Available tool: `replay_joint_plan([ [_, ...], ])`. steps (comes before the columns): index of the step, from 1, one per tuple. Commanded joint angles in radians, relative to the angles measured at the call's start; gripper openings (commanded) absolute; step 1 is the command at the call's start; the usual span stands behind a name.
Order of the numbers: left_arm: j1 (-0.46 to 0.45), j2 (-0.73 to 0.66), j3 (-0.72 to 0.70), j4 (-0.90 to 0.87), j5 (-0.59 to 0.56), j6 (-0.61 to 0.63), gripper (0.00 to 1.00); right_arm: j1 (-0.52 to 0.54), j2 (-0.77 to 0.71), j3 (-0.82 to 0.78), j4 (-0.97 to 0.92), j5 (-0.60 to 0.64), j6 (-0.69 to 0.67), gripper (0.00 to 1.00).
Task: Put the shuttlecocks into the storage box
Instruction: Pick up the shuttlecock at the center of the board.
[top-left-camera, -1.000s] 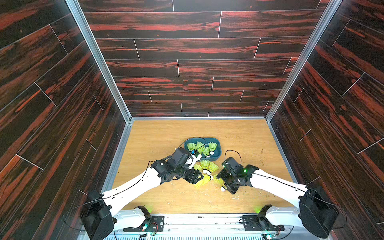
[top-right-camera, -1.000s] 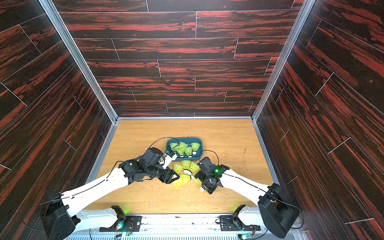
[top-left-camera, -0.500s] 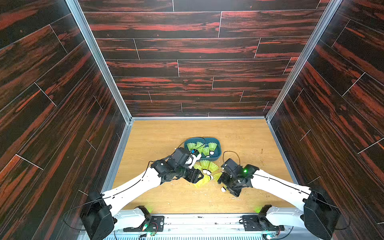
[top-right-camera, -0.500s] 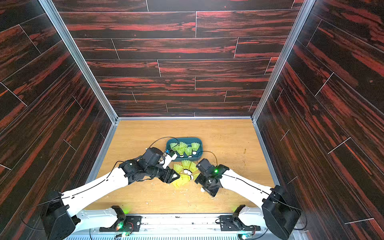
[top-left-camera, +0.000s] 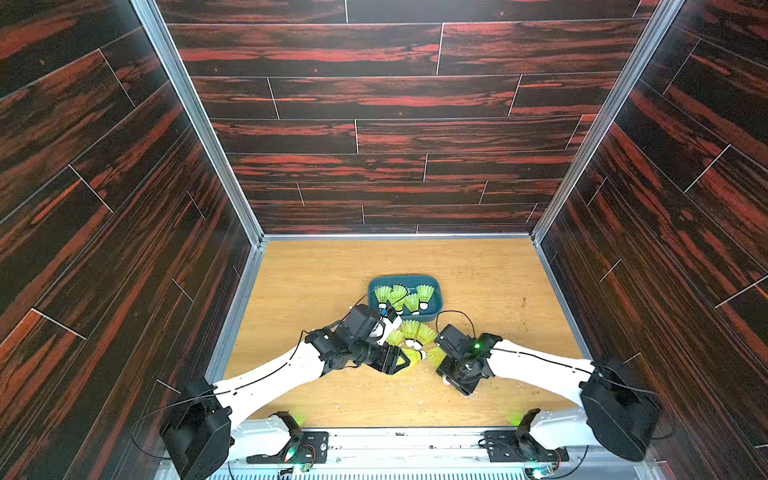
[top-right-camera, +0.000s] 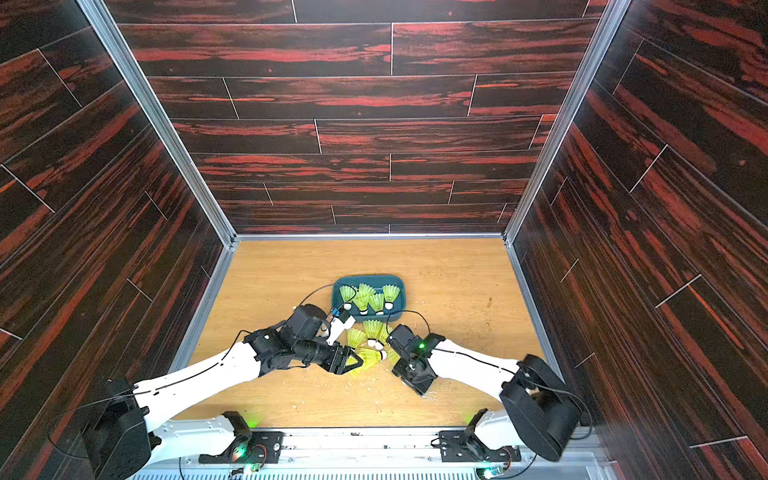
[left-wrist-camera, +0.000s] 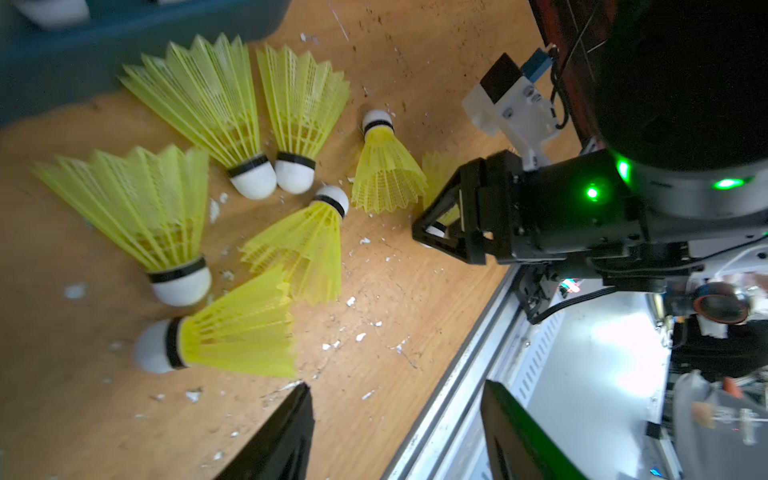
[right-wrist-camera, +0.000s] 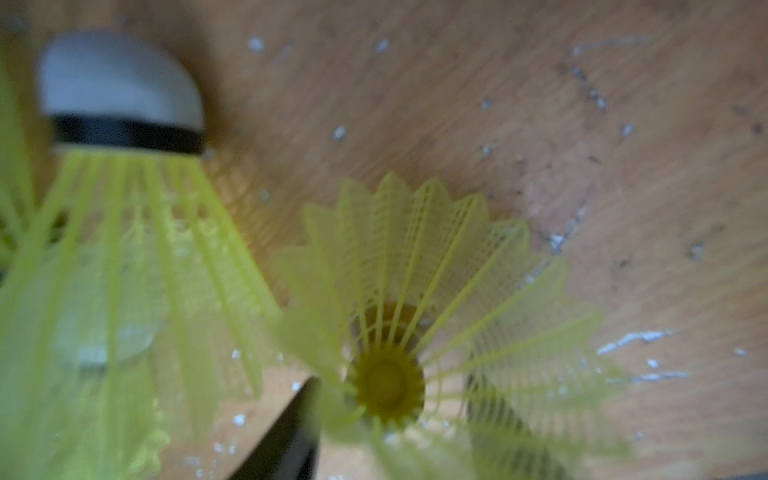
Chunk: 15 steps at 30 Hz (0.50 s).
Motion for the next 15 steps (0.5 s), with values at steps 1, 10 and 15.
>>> replay_joint_plan([
  [1, 0.000, 0.016, -0.018, 0.075, 0.041, -0.046, 0.68, 0.003, 0.007, 0.009, -0.016, 0.038, 0.017, 0.53],
  [10, 0.002, 0.077, -0.076, 0.188, 0.068, -0.156, 0.68, 0.002, 0.036, 0.007, -0.003, 0.035, 0.003, 0.46],
  [15, 0.004, 0.081, -0.078, 0.191, 0.058, -0.163, 0.68, 0.002, 0.041, 0.007, 0.001, 0.021, 0.001, 0.45],
])
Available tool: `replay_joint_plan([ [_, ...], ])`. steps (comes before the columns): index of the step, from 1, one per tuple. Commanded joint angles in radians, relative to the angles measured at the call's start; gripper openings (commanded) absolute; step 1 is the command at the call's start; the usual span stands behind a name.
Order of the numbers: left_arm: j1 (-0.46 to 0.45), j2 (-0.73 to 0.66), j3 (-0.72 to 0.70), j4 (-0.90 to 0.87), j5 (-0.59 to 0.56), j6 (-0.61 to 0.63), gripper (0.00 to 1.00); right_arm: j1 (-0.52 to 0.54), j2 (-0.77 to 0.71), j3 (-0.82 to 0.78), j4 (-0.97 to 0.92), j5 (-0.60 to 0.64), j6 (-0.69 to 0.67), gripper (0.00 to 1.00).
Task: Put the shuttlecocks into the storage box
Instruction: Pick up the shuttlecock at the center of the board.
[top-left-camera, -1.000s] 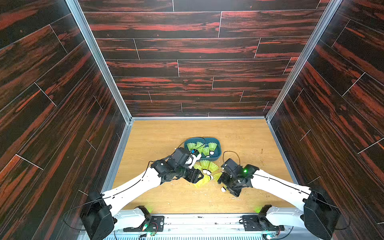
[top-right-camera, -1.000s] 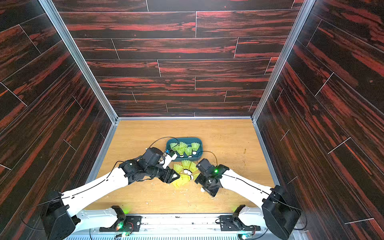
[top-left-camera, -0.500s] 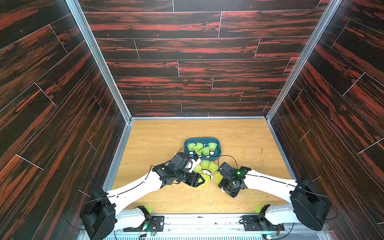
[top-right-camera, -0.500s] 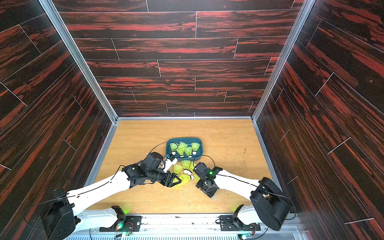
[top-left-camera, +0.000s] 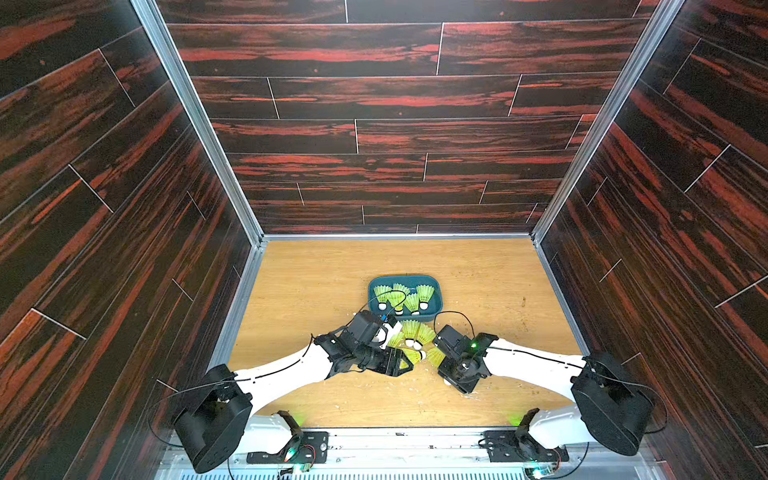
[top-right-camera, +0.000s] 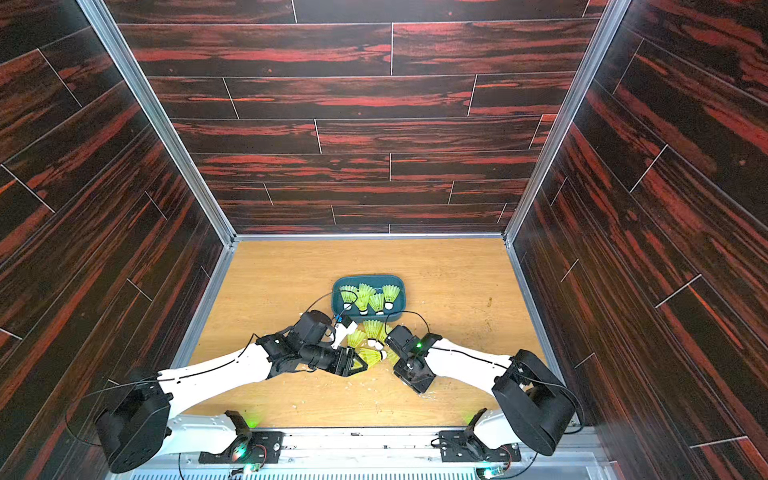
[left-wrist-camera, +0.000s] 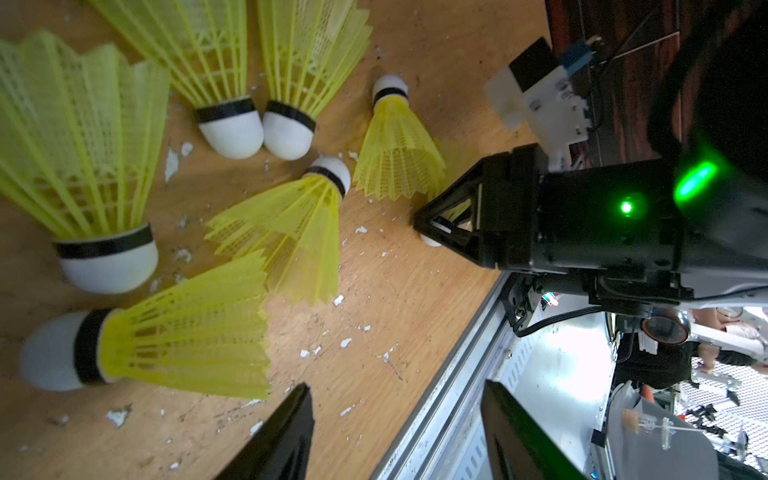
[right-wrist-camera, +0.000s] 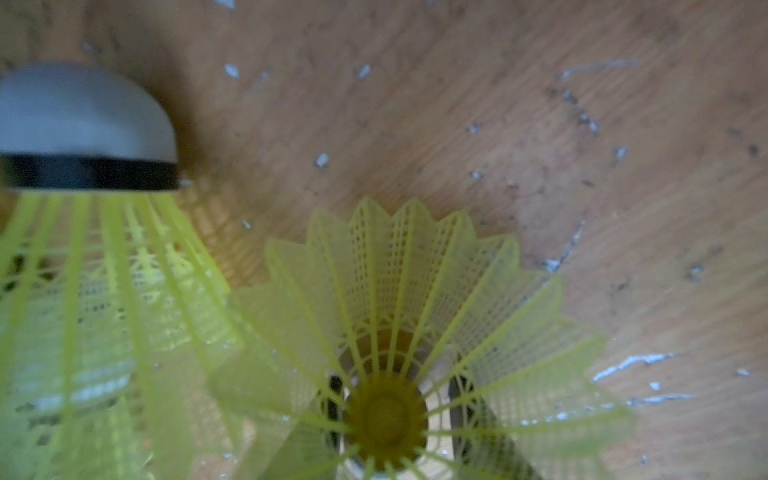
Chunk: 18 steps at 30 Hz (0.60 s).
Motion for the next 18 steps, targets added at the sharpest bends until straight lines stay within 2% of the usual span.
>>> replay_joint_plan([
  [1, 0.005, -0.001, -0.002, 0.034, 0.005, -0.014, 0.68, 0.003, 0.016, 0.009, -0.009, 0.000, -0.005, 0.43],
  [9, 0.011, -0.022, 0.001, 0.010, -0.019, -0.009, 0.68, 0.002, 0.004, 0.026, -0.044, 0.007, -0.018, 0.24],
  [18, 0.072, -0.089, 0.028, -0.012, -0.023, -0.050, 0.68, 0.003, -0.072, 0.201, -0.261, 0.155, -0.120, 0.23],
])
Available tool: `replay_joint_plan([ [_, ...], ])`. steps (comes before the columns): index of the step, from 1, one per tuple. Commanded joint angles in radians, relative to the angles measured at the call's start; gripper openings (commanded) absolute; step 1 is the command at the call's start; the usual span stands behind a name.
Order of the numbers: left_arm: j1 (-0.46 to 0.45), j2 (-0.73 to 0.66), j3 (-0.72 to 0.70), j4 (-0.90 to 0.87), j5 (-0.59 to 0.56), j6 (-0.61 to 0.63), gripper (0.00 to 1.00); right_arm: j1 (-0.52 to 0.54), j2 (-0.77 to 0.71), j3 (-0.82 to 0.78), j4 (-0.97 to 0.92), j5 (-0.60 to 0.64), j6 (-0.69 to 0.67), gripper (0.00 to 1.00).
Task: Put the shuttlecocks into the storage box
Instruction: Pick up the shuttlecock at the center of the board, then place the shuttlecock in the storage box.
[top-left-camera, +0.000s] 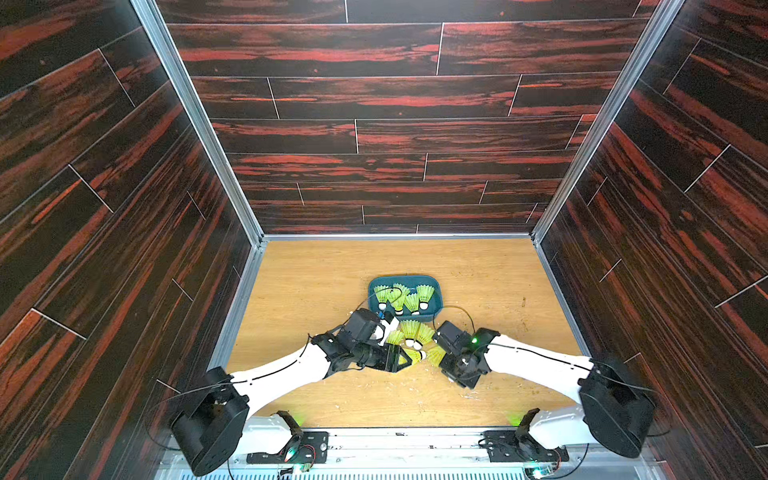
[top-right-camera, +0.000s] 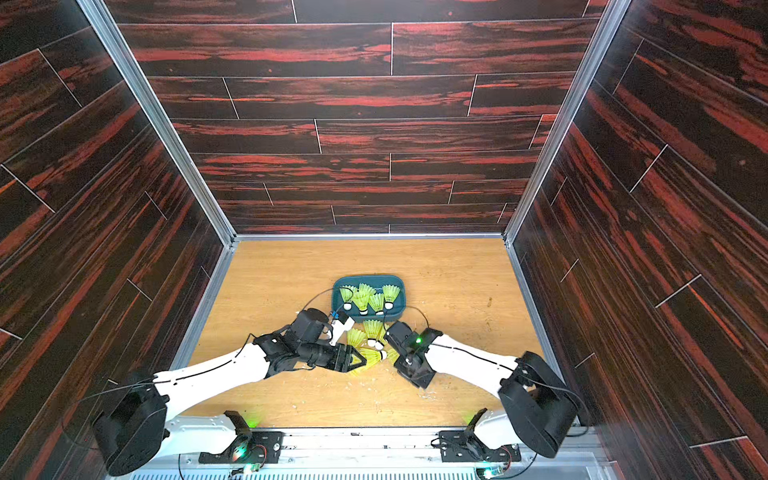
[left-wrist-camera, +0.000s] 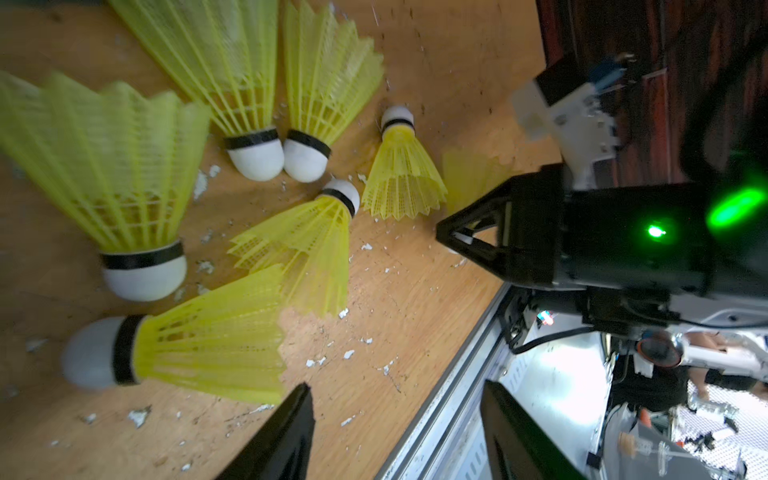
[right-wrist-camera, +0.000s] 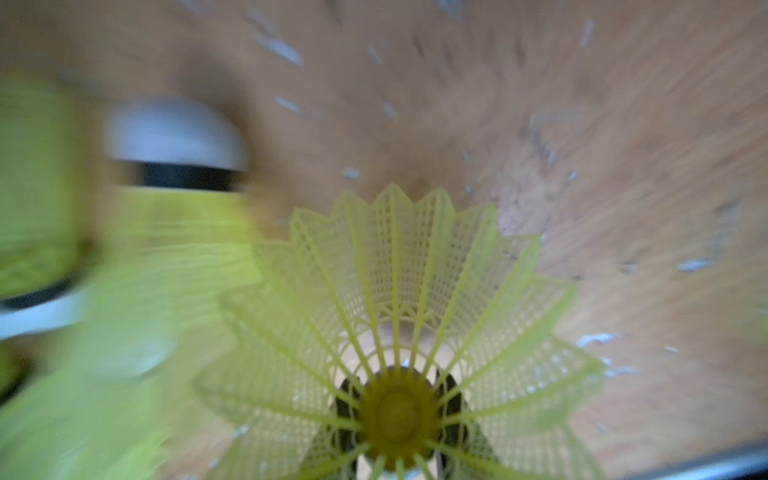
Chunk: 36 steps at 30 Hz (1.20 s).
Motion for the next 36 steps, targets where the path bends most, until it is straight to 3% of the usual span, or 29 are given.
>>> replay_joint_plan([
  [1, 0.049, -0.059, 0.034, -0.020, -0.003, -0.027, 0.68, 0.002, -0.035, 0.114, -0.134, 0.103, -0.081, 0.23],
  [8, 0.183, -0.086, 0.144, -0.126, -0.055, -0.030, 0.68, -0.008, 0.057, 0.413, -0.221, 0.240, -0.336, 0.22],
  [17, 0.255, 0.101, 0.345, -0.247, -0.088, -0.068, 0.67, -0.102, 0.279, 0.668, -0.170, 0.167, -0.646, 0.22],
  [25, 0.269, 0.242, 0.494, -0.277, -0.126, -0.108, 0.65, -0.159, 0.416, 0.735, -0.108, 0.116, -0.769, 0.22],
  [36, 0.269, 0.391, 0.614, -0.301, -0.132, -0.124, 0.61, -0.185, 0.556, 0.800, -0.076, 0.132, -0.827, 0.22],
])
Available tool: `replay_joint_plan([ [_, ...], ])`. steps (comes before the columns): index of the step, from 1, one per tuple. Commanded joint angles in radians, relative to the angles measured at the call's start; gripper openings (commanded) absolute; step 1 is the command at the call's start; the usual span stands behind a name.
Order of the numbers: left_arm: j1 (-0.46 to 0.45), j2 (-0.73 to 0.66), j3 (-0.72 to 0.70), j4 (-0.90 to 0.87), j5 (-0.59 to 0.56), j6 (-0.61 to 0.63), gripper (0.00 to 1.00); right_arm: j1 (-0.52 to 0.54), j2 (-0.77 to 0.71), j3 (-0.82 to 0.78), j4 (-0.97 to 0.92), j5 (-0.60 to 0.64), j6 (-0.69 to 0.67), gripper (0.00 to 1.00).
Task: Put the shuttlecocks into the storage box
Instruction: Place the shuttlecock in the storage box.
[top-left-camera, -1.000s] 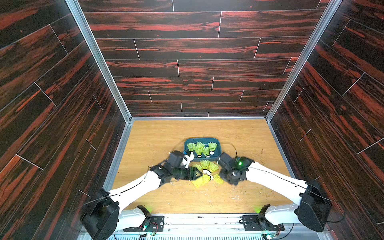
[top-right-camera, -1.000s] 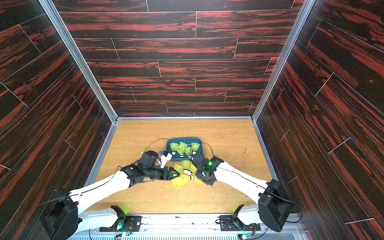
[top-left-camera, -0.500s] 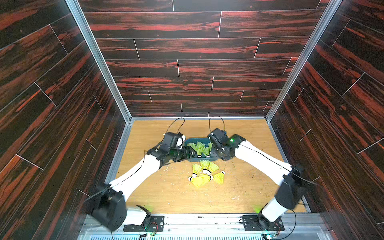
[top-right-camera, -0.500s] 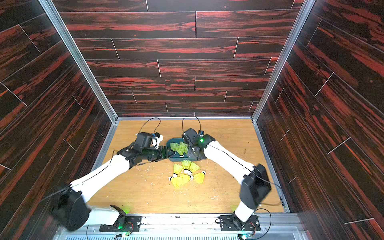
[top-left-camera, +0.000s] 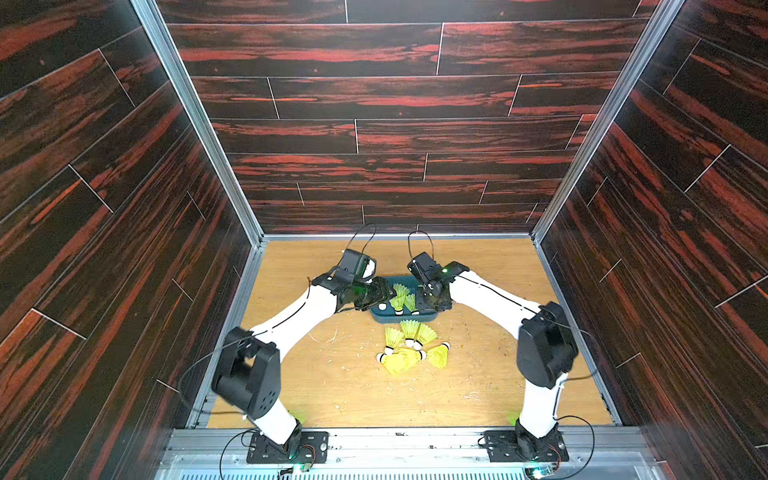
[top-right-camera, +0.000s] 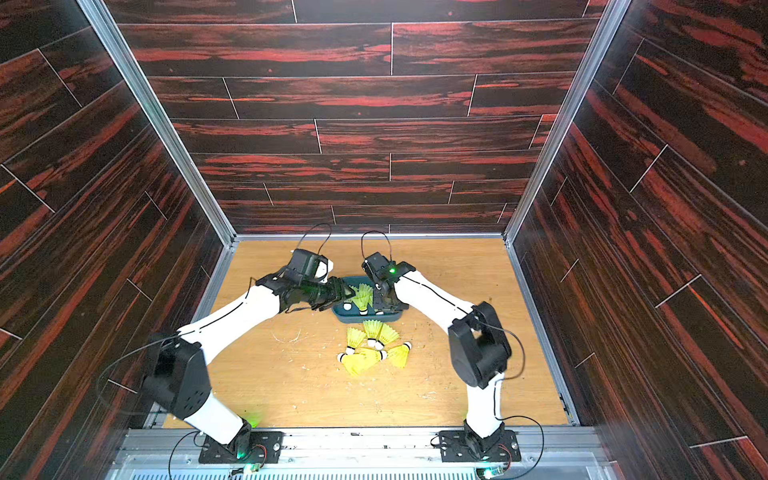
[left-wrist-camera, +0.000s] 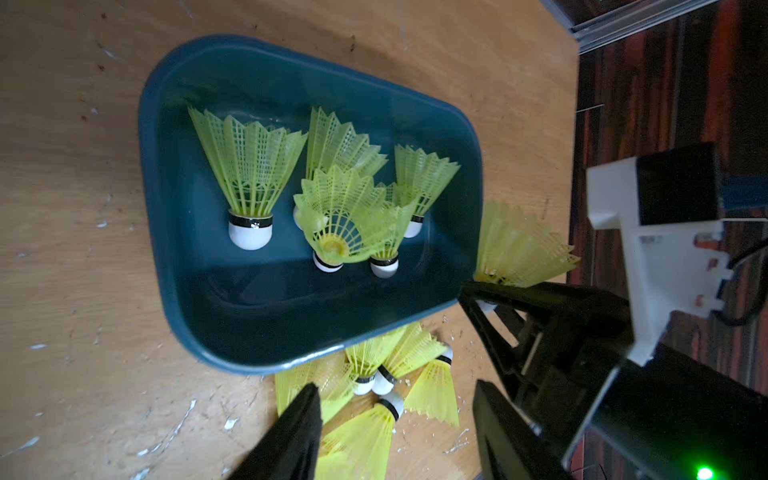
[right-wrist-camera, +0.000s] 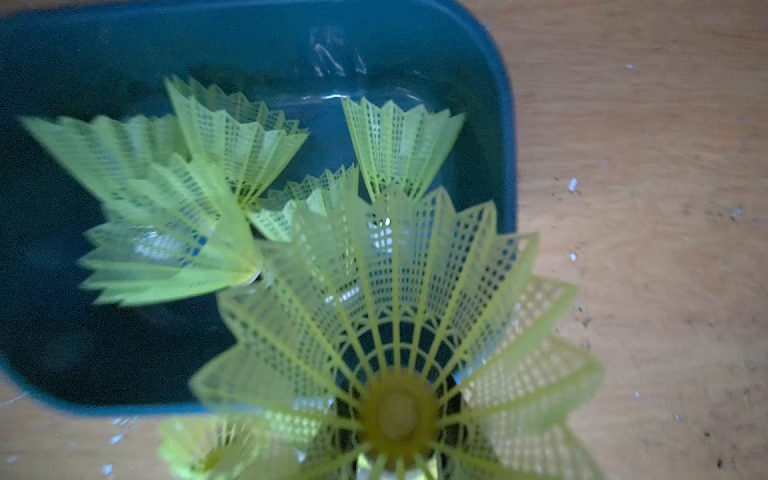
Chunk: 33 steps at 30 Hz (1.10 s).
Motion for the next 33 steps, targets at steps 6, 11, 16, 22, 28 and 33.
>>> replay_joint_plan([
  [6, 0.004, 0.075, 0.084, -0.050, -0.005, -0.008, 0.60, -0.015, 0.054, 0.032, 0.010, 0.006, -0.036, 0.22],
  [11, 0.004, 0.112, 0.108, -0.054, -0.002, -0.002, 0.60, -0.016, 0.071, 0.026, 0.015, 0.001, -0.036, 0.22],
  [16, 0.003, 0.131, 0.120, -0.060, 0.002, 0.004, 0.60, -0.017, 0.085, 0.026, 0.012, 0.001, -0.032, 0.22],
  [22, 0.002, 0.148, 0.130, -0.067, 0.006, 0.012, 0.60, -0.016, 0.087, 0.017, -0.005, 0.009, -0.021, 0.22],
  [28, -0.002, 0.165, 0.143, -0.068, 0.012, 0.017, 0.60, -0.017, 0.096, 0.010, -0.007, 0.017, -0.021, 0.23],
  [33, -0.010, 0.178, 0.156, -0.074, 0.012, 0.020, 0.60, -0.017, 0.101, 0.008, -0.026, 0.030, -0.010, 0.24],
])
